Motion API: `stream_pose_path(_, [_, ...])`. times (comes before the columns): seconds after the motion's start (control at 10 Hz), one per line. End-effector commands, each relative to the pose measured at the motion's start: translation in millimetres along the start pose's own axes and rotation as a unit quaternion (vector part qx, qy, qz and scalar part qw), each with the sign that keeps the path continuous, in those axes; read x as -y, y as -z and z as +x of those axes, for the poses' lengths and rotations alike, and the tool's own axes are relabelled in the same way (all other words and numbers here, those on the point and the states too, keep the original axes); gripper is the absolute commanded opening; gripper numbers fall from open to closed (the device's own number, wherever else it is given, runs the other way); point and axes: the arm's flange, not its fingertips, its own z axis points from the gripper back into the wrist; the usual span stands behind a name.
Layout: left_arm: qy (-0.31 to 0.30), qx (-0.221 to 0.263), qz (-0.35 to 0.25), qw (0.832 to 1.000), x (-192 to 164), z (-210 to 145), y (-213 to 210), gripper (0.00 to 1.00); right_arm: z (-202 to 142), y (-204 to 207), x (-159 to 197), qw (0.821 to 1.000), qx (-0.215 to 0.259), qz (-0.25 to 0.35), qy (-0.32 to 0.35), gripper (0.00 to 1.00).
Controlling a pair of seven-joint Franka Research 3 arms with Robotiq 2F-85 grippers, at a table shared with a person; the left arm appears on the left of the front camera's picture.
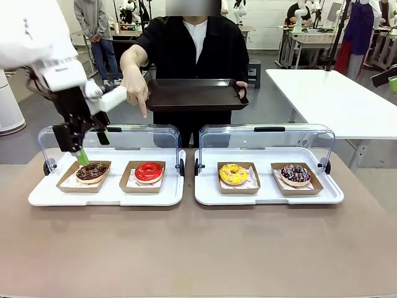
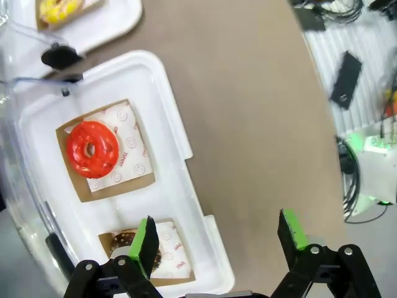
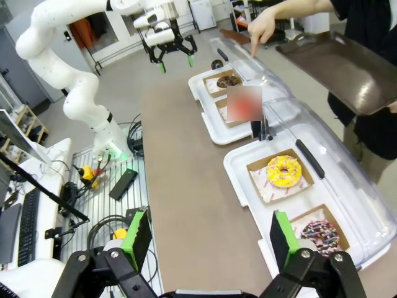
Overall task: Provide the desired donut to the person.
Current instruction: Pick up and lift the Paper togo box containing the Donut pointed at by the person.
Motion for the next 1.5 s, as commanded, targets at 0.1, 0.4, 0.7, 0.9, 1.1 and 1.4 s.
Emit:
stream_pose_path(0.1, [-0.012,-0.069,0.057,0.996,-16,-1,50,1.00,0,0,-1,1.000,0.005,0.004,-0.004,1.00])
stream_pose_path(0.4, [-0.026,-0.046,0.068,0.996,-30,1,85,1.00,0,0,-1,1.000,0.005,0.004,-0.004,1.00])
stream_pose_path(0.7, [-0.052,-0.034,0.056,0.996,-43,-6,94,1.00,0,0,-1,1.000,0.005,0.004,-0.004,1.00])
stream_pose_path(0.9, [-0.025,-0.047,0.062,0.997,-36,-5,95,1.00,0,0,-1,1.000,0.005,0.004,-0.004,1.00])
stream_pose_path(1.1, [-0.025,-0.047,0.062,0.997,-36,-5,95,1.00,0,0,-1,1.000,0.005,0.004,-0.004,1.00])
stream_pose_path(1.4, [-0.025,-0.047,0.062,0.997,-36,-5,95,1.00,0,0,-1,1.000,0.005,0.004,-0.004,1.00])
